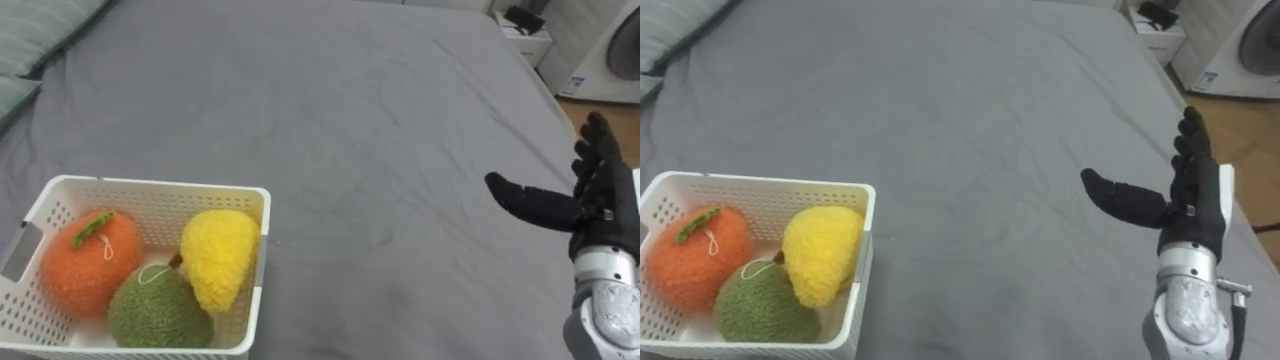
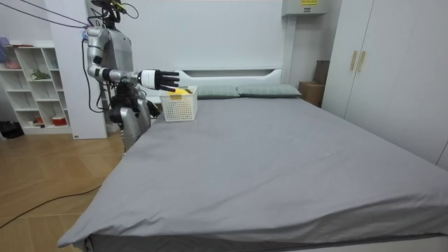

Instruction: Collect toys from the bed

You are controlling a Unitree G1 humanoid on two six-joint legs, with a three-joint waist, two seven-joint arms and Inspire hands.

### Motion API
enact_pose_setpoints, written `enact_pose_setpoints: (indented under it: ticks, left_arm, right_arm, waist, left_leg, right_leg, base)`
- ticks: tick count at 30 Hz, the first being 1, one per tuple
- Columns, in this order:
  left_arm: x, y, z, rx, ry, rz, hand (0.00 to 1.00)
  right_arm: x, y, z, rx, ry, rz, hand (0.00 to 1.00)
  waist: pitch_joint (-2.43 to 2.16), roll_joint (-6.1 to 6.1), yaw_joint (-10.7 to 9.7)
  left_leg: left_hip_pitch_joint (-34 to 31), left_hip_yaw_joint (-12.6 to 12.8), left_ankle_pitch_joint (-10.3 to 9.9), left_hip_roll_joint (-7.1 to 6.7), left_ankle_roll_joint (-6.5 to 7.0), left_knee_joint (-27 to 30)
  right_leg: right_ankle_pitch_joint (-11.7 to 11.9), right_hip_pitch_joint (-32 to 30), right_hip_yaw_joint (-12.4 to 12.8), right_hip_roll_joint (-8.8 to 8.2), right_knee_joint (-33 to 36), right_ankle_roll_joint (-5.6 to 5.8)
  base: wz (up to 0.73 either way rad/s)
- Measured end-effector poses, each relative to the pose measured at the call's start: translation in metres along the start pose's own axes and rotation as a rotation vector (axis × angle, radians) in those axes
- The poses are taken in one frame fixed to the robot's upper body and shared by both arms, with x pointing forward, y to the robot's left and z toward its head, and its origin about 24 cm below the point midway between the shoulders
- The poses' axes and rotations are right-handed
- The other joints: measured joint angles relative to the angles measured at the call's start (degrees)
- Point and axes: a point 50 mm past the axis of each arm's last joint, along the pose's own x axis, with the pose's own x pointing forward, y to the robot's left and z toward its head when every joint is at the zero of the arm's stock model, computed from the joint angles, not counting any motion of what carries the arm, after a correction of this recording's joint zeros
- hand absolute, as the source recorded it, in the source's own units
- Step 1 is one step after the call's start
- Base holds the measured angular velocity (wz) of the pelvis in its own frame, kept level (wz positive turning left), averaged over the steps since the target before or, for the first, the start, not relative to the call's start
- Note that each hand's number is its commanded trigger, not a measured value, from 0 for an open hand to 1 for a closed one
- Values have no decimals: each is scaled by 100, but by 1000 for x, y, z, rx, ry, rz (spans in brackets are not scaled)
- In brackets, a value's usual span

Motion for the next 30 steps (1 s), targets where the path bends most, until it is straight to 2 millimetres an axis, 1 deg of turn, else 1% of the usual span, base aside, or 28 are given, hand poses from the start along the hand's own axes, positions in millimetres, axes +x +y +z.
enact_pose_setpoints:
  ticks: [2,4,5,6,7,8,10,13,14,15,16,17,18,19,20,22,23,24,27,28,30]
  left_arm:
    - [-1,-1,-3,-18,17,0,0]
    - [-1,-1,-6,-33,33,0,0]
    - [-1,-1,-7,-38,36,1,0]
    - [-1,-1,-8,-53,43,1,0]
    - [-1,-1,-8,-62,48,0,0]
    - [-1,-1,-9,-73,54,-1,0]
    - [-1,-1,-10,-80,59,0,0]
    - [-1,1,-12,-96,71,7,0]
    - [-1,1,-12,-106,73,7,0]
    - [-1,1,-13,-116,76,8,0]
    - [-1,1,-14,-116,76,8,0]
    - [-1,1,-14,-116,76,7,0]
    - [-1,1,-15,-117,77,6,0]
    - [-1,1,-17,-121,82,5,0]
    - [-1,1,-17,-122,85,3,0]
    - [-2,1,-21,-123,102,-2,0]
    - [-2,1,-21,-122,103,-3,0]
    - [-2,1,-22,-110,103,-4,0]
    - [-2,1,-23,-101,106,-7,0]
    - [-2,1,-24,-101,109,-9,0]
    - [-2,1,-25,-102,111,-14,0]
  right_arm:
    - [0,-6,-9,33,46,-39,0]
    - [-1,-16,-29,56,134,-99,0]
    - [-3,-18,-35,71,161,-115,0]
    - [-7,-22,-46,103,214,-147,0]
    - [-9,-24,-51,114,239,-159,0]
    - [-15,-28,-61,129,285,-183,0]
    - [-23,-35,-72,138,338,-211,0]
    - [-37,-50,-102,184,479,-312,0]
    - [-41,-54,-108,187,506,-335,0]
    - [-50,-62,-122,172,566,-379,0]
    - [-61,-70,-136,157,634,-425,0]
    - [-68,-74,-142,147,667,-446,0]
    - [-82,-80,-154,127,734,-480,0]
    - [-97,-85,-165,111,801,-509,0]
    - [-105,-87,-170,104,832,-520,0]
    - [-132,-91,-186,84,953,-544,0]
    - [-140,-92,-190,76,988,-551,0]
    - [-155,-95,-197,61,1054,-561,0]
    - [-180,-95,-207,42,1176,-536,0]
    - [-186,-95,-209,40,1209,-523,0]
    - [-192,-93,-211,34,1244,-493,0]
  waist:
    - [-1,3,-60]
    - [-1,-1,-89]
    - [-1,-1,-105]
    - [1,5,-127]
    - [3,8,-146]
    - [1,14,-181]
    - [8,21,-189]
    - [0,8,-194]
    - [0,9,-196]
    - [-11,13,-199]
    - [-32,3,-213]
    - [-31,4,-230]
    - [-17,-4,-255]
    - [-15,0,-273]
    - [-18,14,-277]
    - [-17,18,-349]
    - [-22,21,-350]
    - [-27,26,-325]
    - [-21,50,-306]
    - [-18,64,-301]
    - [-12,74,-298]
  left_leg:
    - [8,16,-1,2,0,-10]
    - [33,52,-14,17,-13,-27]
    - [37,59,-17,22,-15,-27]
    - [39,68,-22,29,-21,-28]
    - [49,71,-26,32,-25,-28]
    - [54,73,-35,38,-30,-22]
    - [48,95,-57,51,-41,-17]
    - [78,125,-76,66,-55,14]
    - [90,116,-76,66,-55,17]
    - [98,95,-79,66,-60,19]
    - [101,69,-78,66,-63,23]
    - [101,50,-78,66,-64,23]
    - [97,25,-78,65,-68,22]
    - [95,14,-81,65,-75,21]
    - [91,13,-84,67,-79,20]
    - [87,-1,-91,66,-90,13]
    - [92,-4,-93,66,-94,13]
    - [102,-5,-97,67,-98,12]
    - [99,-10,-101,71,-105,10]
    - [101,-12,-103,70,-106,10]
    - [101,-11,-106,70,-109,11]
  right_leg:
    - [0,-6,31,7,0,0]
    - [1,5,75,28,-1,-1]
    - [1,11,75,31,-3,-2]
    - [1,30,76,36,-5,-3]
    - [1,42,76,39,-7,-3]
    - [-4,51,75,42,-10,-9]
    - [-13,51,78,50,-11,-19]
    - [-40,45,57,56,-30,-31]
    - [-47,63,52,56,-31,-32]
    - [-57,83,36,58,-43,-35]
    - [-62,99,37,53,-47,-40]
    - [-66,102,32,51,-42,-44]
    - [-78,98,26,49,-24,-49]
    - [-90,102,26,51,-19,-53]
    - [-97,104,26,55,-17,-55]
    - [-127,122,18,66,-14,-58]
    - [-135,128,18,69,-14,-57]
    - [-148,119,19,72,-6,-58]
    - [-154,90,16,75,-11,-64]
    - [-156,88,2,73,-17,-65]
    - [-158,86,-6,73,-21,-66]
  base:
    - [-7]
    - [-9]
    - [-5]
    - [0]
    - [0]
    - [0]
    - [-6]
    - [-5]
    - [8]
    - [10]
    - [12]
    - [11]
    - [7]
    - [3]
    - [0]
    - [0]
    - [4]
    - [0]
    - [0]
    - [0]
    - [0]
